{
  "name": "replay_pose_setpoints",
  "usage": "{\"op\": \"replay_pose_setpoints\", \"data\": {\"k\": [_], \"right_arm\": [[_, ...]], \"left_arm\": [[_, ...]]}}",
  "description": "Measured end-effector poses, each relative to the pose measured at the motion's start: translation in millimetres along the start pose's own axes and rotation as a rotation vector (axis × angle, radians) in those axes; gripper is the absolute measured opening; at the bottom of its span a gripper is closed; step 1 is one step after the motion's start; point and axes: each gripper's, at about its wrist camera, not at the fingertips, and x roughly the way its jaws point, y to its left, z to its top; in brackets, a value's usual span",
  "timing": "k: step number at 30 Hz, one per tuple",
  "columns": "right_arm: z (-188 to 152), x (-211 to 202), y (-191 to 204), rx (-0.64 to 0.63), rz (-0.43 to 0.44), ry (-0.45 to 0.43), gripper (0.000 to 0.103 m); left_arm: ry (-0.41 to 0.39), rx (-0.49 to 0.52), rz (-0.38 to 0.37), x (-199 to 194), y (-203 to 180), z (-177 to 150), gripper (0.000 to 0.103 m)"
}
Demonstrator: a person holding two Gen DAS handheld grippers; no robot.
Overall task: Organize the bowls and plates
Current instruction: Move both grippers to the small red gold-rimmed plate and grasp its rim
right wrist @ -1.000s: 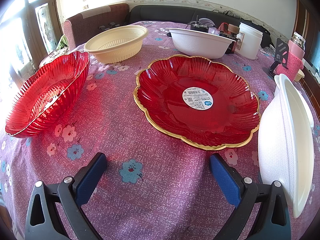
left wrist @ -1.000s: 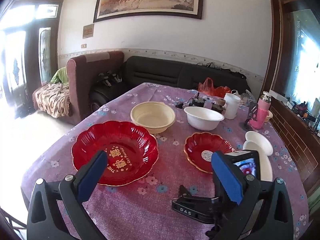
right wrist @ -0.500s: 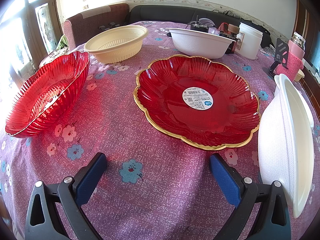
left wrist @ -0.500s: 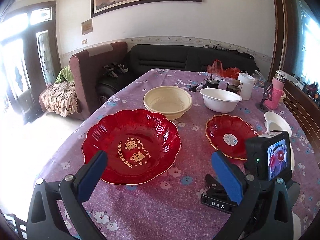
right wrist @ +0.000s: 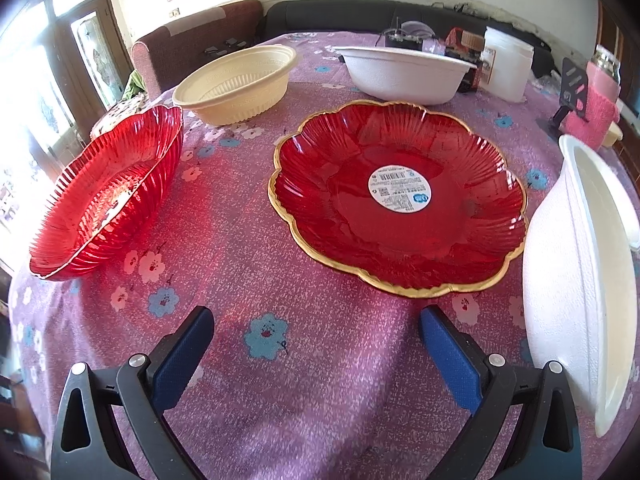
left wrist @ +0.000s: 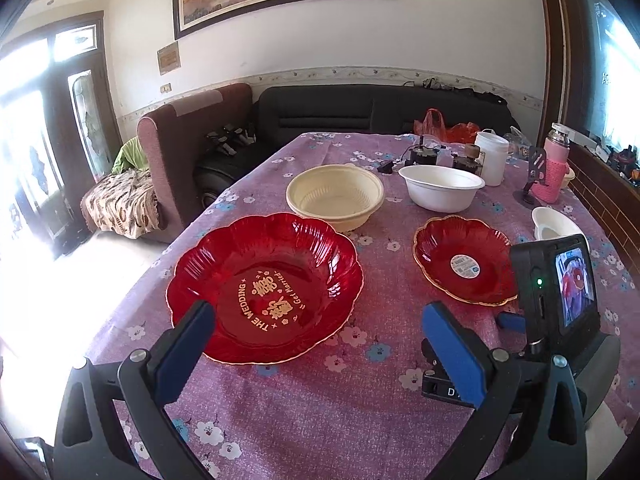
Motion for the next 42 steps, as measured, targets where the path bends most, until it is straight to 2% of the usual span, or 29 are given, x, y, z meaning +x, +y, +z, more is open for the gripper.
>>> {"op": "replay_pose_setpoints", "data": {"k": [4,6,7,8,9,13,15,21,23,24,26,30,33,36,39,40,42], "right_arm": [[-1.6,0.9,5.8,0.003,-0.039,0.017,0.103],[-3.3,3.6,13.5,-0.030,-0.083,0.020,0.103],[-3.1,3.5,14.3,-0.035,-0.087,0.021,0.103],[-3.1,2.7,13.0,-0.024,-0.085,0.024,0.103],[-4.2,1.2,11.9,-0.019,-0.091,0.024,0.103],[-15.8,-11.5,7.3,0.004,-0.093,0.011,0.100],[-25.2,-24.3,6.3,-0.001,-0.092,-0.013,0.100],[-47.2,-94.0,-15.6,0.053,-0.047,-0.167,0.100],[-48.0,-115.0,-25.6,0.085,-0.045,-0.228,0.100],[-48.5,-125.1,-32.6,0.110,-0.032,-0.256,0.100],[-47.8,-131.0,-42.0,0.153,-0.003,-0.251,0.100],[-50.6,-116.7,-51.0,0.236,0.090,-0.189,0.100],[-47.1,-101.6,-52.6,0.273,0.156,-0.150,0.086],[-36.2,-83.5,-55.5,0.305,0.211,-0.121,0.083],[-23.0,-71.3,-62.1,0.319,0.174,-0.130,0.082],[-19.8,-69.5,-65.7,0.327,0.162,-0.136,0.082],[-13.4,-65.1,-75.3,0.355,0.130,-0.142,0.082]], "left_arm": [[-0.022,-0.015,0.001,-1.4,6.7,-0.6,0.103],[0.030,-0.039,-0.053,3.4,15.4,1.9,0.103],[0.058,-0.032,-0.084,5.8,17.7,3.4,0.099],[0.079,-0.035,-0.119,7.4,20.9,4.3,0.090],[0.099,-0.048,-0.145,9.2,25.3,4.6,0.089],[0.093,-0.099,-0.124,6.1,43.0,7.5,0.089],[0.089,-0.116,-0.109,1.7,50.1,13.3,0.092],[-0.013,-0.137,-0.264,-22.1,59.3,22.9,0.093],[-0.009,-0.104,-0.300,-22.0,51.2,22.2,0.093],[0.019,-0.063,-0.277,-20.0,43.0,21.7,0.093],[0.035,0.006,-0.255,-18.8,30.5,18.8,0.091],[0.043,0.005,-0.265,-19.0,27.2,19.6,0.090],[0.055,0.020,-0.231,-16.7,26.8,20.1,0.090],[0.056,0.032,-0.205,-14.1,26.3,20.1,0.090],[0.055,0.059,-0.148,-12.5,22.4,21.4,0.091],[0.057,0.068,-0.135,-11.9,21.4,21.5,0.095],[0.055,0.078,-0.146,-12.0,20.1,21.2,0.096]]}}
